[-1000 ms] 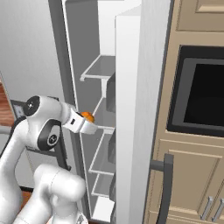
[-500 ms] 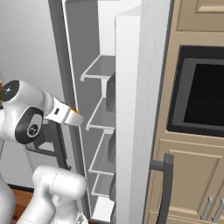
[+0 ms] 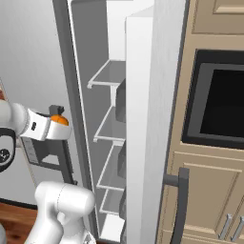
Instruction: Pick the banana and orange from the fridge and place them inside the tupperware on the counter.
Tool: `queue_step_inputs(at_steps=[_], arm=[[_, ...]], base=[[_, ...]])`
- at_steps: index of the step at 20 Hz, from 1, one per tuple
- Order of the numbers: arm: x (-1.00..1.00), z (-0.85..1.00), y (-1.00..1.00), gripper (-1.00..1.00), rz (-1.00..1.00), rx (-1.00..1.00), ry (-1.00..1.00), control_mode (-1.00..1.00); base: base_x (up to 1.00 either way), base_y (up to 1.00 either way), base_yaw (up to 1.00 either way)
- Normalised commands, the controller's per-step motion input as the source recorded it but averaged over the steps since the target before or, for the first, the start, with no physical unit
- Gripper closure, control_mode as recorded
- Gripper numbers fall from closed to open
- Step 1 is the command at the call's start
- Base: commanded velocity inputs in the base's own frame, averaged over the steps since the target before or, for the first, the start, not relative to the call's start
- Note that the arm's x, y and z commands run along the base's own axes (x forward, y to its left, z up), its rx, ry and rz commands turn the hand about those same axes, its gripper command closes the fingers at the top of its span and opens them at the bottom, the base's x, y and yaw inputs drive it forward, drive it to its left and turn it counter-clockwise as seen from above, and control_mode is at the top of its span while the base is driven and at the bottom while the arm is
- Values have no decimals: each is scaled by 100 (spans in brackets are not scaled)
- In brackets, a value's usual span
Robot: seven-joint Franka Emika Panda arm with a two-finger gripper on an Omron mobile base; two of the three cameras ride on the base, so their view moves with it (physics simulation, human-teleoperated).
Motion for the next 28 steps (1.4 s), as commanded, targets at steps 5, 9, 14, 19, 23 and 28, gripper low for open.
queue_step_inputs(at_steps=[5, 9, 14, 19, 23, 28], arm=[[-39, -1, 16, 100, 0, -5, -13, 100], [0, 0, 0, 100, 0, 0, 0, 100], [0, 0, 0, 100, 0, 0, 0, 100], [0, 0, 0, 100, 0, 0, 0, 100], [0, 0, 0, 100, 0, 0, 0, 100], [0, 0, 0, 100, 0, 0, 0, 100]], base=[[-21, 24, 3], [-39, 76, 16], [-20, 97, 33], [0, 100, 50], [9, 93, 48], [39, 95, 32]])
